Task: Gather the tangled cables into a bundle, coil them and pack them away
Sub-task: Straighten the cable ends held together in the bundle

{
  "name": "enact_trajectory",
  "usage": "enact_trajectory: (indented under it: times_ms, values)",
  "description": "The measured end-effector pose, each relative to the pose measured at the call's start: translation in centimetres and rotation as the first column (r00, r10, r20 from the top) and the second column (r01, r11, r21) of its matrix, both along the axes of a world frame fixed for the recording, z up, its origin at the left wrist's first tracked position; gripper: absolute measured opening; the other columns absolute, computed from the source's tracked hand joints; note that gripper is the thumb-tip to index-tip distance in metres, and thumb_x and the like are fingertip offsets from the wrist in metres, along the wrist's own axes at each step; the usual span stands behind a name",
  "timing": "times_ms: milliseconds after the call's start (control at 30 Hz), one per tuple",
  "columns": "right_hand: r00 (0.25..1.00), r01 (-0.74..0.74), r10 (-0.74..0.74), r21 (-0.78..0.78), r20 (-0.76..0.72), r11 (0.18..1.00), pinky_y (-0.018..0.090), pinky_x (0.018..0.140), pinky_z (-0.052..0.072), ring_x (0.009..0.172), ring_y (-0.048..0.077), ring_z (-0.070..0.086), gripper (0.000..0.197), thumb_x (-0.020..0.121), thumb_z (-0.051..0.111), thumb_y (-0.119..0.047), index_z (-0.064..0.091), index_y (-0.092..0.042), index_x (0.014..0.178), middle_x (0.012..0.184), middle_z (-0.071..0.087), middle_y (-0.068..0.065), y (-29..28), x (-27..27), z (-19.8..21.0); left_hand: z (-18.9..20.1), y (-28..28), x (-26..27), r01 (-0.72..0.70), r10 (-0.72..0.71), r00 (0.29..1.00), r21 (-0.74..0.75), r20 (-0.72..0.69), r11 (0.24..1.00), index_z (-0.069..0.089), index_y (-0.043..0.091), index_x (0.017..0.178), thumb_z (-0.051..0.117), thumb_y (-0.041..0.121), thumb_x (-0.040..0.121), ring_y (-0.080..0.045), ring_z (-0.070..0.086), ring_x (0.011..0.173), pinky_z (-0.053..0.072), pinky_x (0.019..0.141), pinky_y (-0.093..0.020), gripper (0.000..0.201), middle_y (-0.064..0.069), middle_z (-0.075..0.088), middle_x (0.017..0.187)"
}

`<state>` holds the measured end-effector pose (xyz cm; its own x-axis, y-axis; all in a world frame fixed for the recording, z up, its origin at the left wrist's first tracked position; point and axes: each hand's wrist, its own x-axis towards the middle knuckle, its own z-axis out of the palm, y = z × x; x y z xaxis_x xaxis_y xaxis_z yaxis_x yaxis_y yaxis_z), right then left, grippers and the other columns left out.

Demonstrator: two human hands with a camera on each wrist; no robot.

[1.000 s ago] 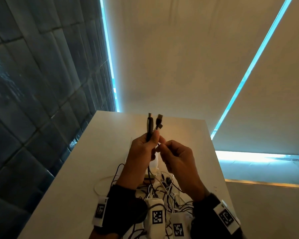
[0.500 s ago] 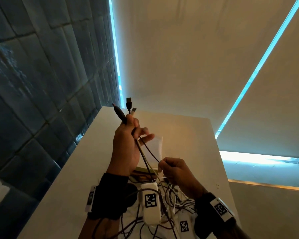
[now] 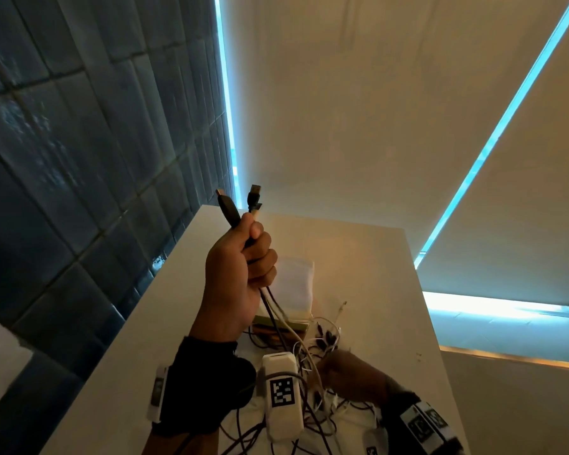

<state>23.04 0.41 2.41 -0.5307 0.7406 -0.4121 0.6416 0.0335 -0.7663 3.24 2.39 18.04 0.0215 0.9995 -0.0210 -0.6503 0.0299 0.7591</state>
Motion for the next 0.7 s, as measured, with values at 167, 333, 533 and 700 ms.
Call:
enact_trajectory:
  times_ms: [167, 333, 533, 700]
  values:
    - [0.724, 0.258, -0.238, -0.065, -0.647, 0.964, 0.017, 0.089, 0.05, 0.108, 0.005, 0.062, 0.037, 0.101, 0.035, -0.04, 0.065, -0.025, 0.115, 0.111, 0.069, -0.013, -0.4, -4.4, 8.2, 0.1, -0.3, 2.3, 0.112, -0.112, 0.994, -0.019, 0.002, 0.994, 0.044, 0.015, 0.075, 0.039, 0.033, 0.096, -0.009, 0.036, 0.05, 0.03, 0.049, -0.024, 0.029, 0.0, 0.043, 0.066]
    - [0.559, 0.335, -0.36, -0.194, -0.747, 0.922, 0.028, 0.048, 0.028, 0.049, 0.016, 0.034, 0.047, 0.09, 0.05, -0.054, 0.059, -0.01, 0.073, 0.057, 0.046, 0.0, -1.9, -4.8, 6.6, -0.3, 0.0, 2.0, 0.12, -0.133, 0.982, -0.1, -0.136, 0.988, 0.04, 0.016, 0.075, 0.033, 0.037, 0.101, -0.012, 0.039, 0.04, 0.035, 0.044, -0.021, 0.034, -0.003, 0.047, 0.056]
    - [0.663, 0.387, -0.525, -0.357, -0.533, 0.85, 0.022, 0.04, 0.018, 0.043, 0.012, 0.02, 0.05, 0.091, 0.047, -0.057, 0.043, -0.022, 0.056, 0.053, 0.027, -0.002, -5.1, 0.4, -0.8, -1.1, 0.4, 0.0, 0.018, -0.029, 0.992, -0.094, -0.121, 0.995, 0.035, 0.021, 0.068, 0.032, 0.034, 0.101, -0.004, 0.017, 0.033, 0.01, 0.04, -0.019, 0.035, 0.009, 0.023, 0.044]
    - [0.764, 0.345, -0.545, -0.494, -0.346, 0.798, 0.027, 0.044, 0.015, 0.043, 0.012, 0.024, 0.049, 0.097, 0.042, -0.044, 0.043, -0.024, 0.052, 0.051, 0.031, -0.005, -6.0, 2.4, -3.9, -2.5, 0.3, 0.9, -0.004, -0.015, 0.992, -0.153, -0.126, 0.988, 0.037, 0.02, 0.068, 0.032, 0.033, 0.102, -0.004, 0.018, 0.034, 0.01, 0.041, -0.02, 0.037, 0.009, 0.025, 0.044]
